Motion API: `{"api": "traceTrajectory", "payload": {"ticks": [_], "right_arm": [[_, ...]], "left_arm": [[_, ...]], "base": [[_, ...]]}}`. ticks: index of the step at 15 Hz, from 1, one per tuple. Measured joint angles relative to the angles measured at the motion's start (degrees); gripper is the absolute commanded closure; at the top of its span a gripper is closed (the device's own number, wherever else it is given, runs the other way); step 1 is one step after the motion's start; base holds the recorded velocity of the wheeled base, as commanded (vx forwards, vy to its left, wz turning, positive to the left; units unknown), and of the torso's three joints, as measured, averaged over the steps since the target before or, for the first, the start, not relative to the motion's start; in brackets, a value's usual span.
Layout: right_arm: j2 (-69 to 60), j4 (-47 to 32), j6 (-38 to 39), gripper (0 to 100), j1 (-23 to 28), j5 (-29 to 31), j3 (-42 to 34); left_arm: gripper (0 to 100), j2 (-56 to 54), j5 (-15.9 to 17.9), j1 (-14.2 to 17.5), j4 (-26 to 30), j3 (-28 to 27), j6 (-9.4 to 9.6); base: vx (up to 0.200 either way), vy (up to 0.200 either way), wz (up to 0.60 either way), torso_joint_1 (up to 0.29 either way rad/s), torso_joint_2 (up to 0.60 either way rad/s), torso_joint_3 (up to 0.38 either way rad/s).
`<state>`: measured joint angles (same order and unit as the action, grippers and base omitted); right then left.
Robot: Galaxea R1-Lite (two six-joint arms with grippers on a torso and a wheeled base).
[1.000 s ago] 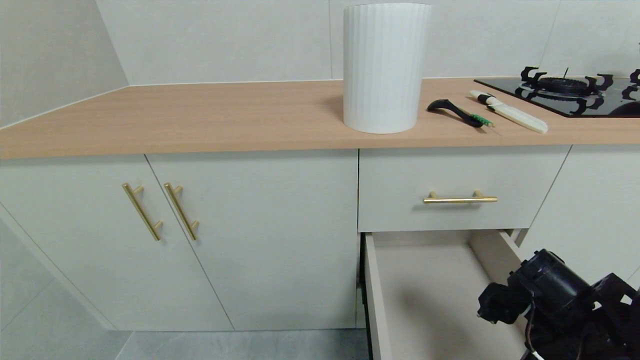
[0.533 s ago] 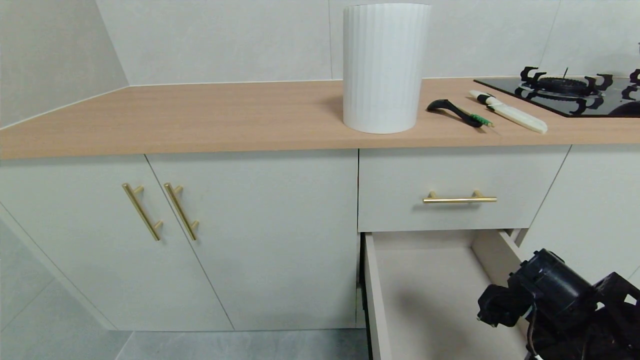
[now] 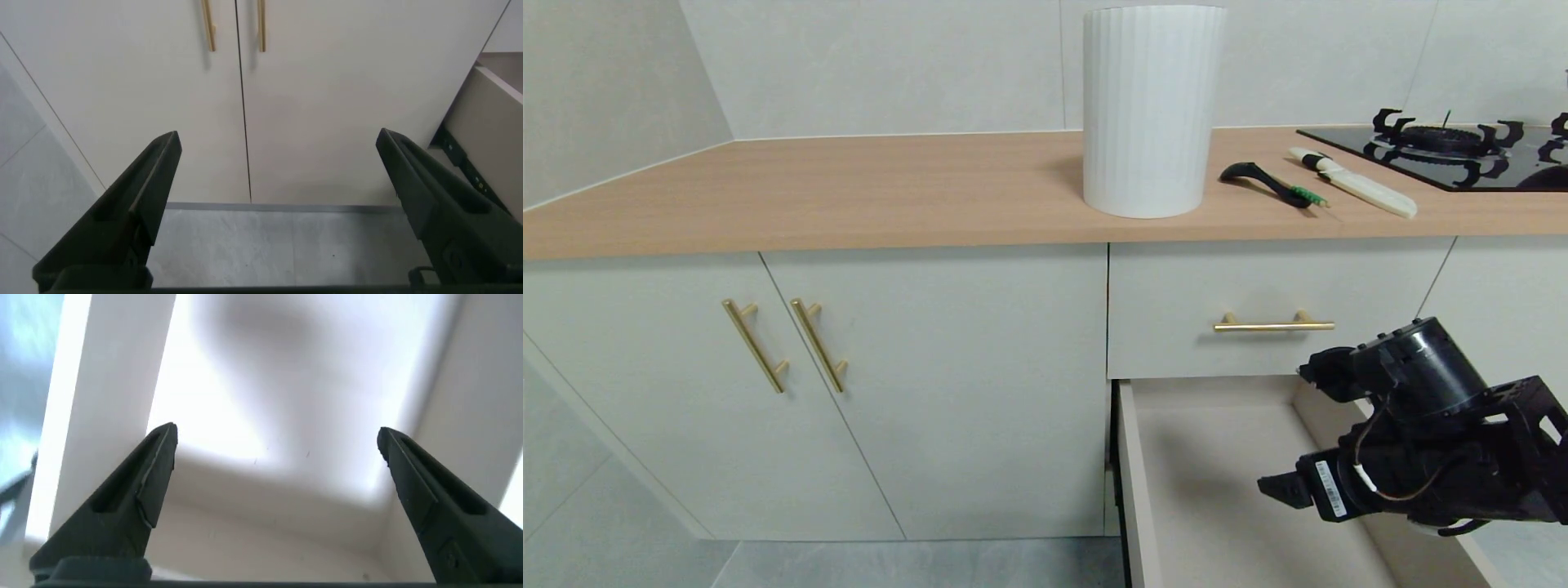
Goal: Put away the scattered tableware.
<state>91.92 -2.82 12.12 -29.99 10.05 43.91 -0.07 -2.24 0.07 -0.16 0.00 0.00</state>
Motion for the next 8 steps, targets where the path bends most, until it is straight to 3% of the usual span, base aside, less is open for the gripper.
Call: {"api": "traceTrajectory", "payload": {"ticks": [6,8], "right_arm": [[-0.7,1.6,-0.1,0,1.6,0.0,0.0],[-0.7,1.6,-0.1,0,1.6,0.6,0.0]], "left_arm": [[0,0.0,0.0,0.0,0.0,0.0,0.02],[0,0.0,0.0,0.0,0.0,0.0,0.00]], "base": [[0.000,0.000,0.00,0.000,0.00,0.000],[0.000,0.000,0.00,0.051,-0.22,-0.178]]}}
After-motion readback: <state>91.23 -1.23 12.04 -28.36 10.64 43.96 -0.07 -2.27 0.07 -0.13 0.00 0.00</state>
